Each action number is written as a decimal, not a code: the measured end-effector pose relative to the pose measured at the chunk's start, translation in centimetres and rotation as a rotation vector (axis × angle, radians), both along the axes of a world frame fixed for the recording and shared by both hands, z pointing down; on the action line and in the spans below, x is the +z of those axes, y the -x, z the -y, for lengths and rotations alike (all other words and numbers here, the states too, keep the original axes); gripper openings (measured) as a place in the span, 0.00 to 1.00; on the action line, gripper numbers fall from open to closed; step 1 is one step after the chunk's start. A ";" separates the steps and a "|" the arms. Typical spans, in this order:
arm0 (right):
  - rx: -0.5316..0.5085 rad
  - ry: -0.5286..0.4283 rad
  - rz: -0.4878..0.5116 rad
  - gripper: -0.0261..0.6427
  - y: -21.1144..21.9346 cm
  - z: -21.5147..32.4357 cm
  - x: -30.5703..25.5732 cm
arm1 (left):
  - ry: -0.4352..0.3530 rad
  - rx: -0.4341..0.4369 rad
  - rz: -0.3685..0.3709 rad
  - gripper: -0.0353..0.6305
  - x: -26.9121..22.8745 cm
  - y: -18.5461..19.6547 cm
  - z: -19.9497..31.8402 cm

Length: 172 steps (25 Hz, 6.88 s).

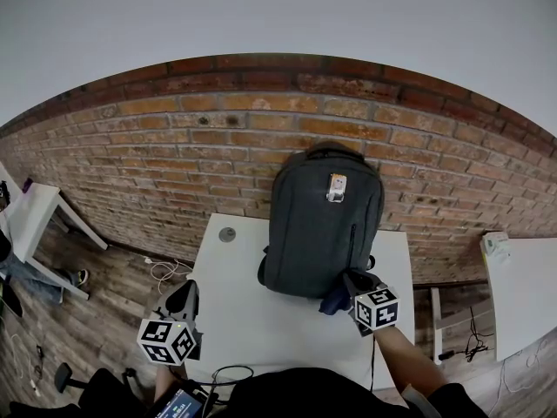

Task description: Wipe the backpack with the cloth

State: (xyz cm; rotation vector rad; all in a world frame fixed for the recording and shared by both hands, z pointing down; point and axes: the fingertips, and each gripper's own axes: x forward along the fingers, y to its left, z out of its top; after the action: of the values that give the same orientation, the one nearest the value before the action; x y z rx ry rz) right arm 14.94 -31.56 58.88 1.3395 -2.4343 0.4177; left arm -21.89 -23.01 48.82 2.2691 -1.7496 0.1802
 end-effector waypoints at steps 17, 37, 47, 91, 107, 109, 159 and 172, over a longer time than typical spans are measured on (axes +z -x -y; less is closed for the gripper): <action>0.009 -0.278 -0.022 0.05 0.0 11.8 -16.4 | -0.008 -0.008 -0.007 0.05 0.0 0.6 0.2; 0.028 -0.437 -0.051 0.05 2.5 19.1 -29.3 | 0.003 -0.043 -0.016 0.05 0.5 1.9 -0.2; 0.025 -0.400 -0.096 0.05 2.1 17.0 -24.5 | 0.016 -0.044 -0.023 0.05 1.1 2.1 0.0; -0.258 -0.088 -0.194 0.05 7.0 0.0 -2.0 | 0.014 0.017 -0.003 0.05 0.5 0.1 0.3; -0.370 0.163 -0.426 0.05 6.5 -6.1 11.6 | 0.019 0.008 0.007 0.05 0.6 0.5 -0.7; -0.371 0.165 -0.420 0.05 6.7 -6.0 11.4 | 0.018 0.001 0.005 0.05 0.6 1.0 -0.8; -0.072 -0.325 -0.330 0.05 14.0 20.5 -21.6 | 0.021 -0.163 -0.020 0.05 1.0 8.2 -3.8; -0.144 -0.277 -0.298 0.05 16.0 17.5 -17.8 | 0.026 -0.176 0.004 0.05 0.4 8.0 -4.8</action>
State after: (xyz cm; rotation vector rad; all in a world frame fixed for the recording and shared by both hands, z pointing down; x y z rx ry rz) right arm -1.06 -49.08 41.12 1.2153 -2.3726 -0.1521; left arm -29.86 -18.25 49.22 2.0841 -1.9259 0.1717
